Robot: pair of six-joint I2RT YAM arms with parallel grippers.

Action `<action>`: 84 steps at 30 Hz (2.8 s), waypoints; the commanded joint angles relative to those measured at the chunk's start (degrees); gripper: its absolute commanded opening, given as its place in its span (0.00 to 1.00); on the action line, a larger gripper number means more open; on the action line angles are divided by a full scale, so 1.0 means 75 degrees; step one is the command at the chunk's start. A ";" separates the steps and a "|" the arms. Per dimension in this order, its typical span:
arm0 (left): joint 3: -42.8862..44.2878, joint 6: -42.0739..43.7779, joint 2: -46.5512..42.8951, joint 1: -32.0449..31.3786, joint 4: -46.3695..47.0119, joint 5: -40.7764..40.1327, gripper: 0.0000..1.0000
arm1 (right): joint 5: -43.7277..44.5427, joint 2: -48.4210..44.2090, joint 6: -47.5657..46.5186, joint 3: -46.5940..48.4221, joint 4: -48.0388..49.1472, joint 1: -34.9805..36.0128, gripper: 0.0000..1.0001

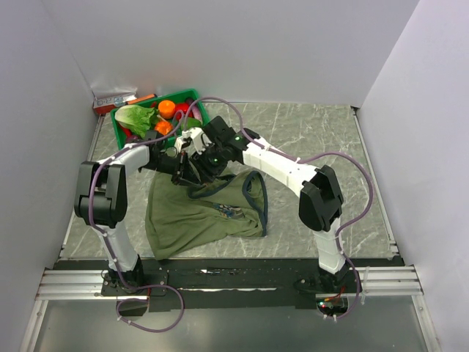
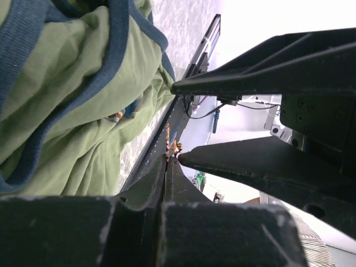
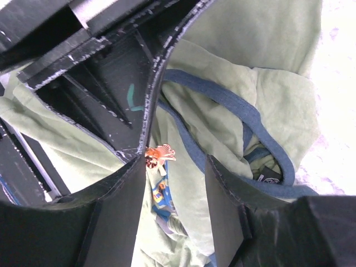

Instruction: Remove the brooch from the garment

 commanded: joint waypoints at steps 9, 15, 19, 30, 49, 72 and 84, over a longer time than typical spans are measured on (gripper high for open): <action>0.0236 0.0272 -0.0003 -0.0007 -0.0196 -0.0405 0.01 | -0.0196 -0.0390 0.0126 0.0297 0.0018 -0.0129 0.54; 0.0119 0.0190 -0.0190 0.0134 -0.0114 -0.0804 0.01 | -0.2437 -0.1608 -0.0305 -0.0147 -0.0088 -0.0680 0.64; 0.0212 0.0342 -0.0388 0.0263 -0.0266 -0.1214 0.01 | -0.2215 -0.2195 -0.0225 -0.0966 0.0042 -0.1067 0.66; 0.1522 0.2870 -0.1490 0.1281 -0.2362 -0.5615 0.01 | -0.0985 -0.3566 -0.0481 -0.2961 0.0112 -0.1431 0.65; -0.1640 0.5299 -0.3018 0.1552 0.1361 -1.4702 0.01 | -0.0480 -0.3379 -0.0833 -0.2786 -0.0402 -0.1501 0.66; 0.0153 0.4526 0.0418 0.2126 0.2078 -1.4071 0.01 | 0.0469 -0.3274 -0.1478 -0.2422 -0.1154 -0.0482 0.68; 0.0786 0.3999 0.0935 0.2138 0.1457 -1.3695 0.01 | 0.0563 -0.3157 -0.1525 -0.2375 -0.1095 -0.0458 0.69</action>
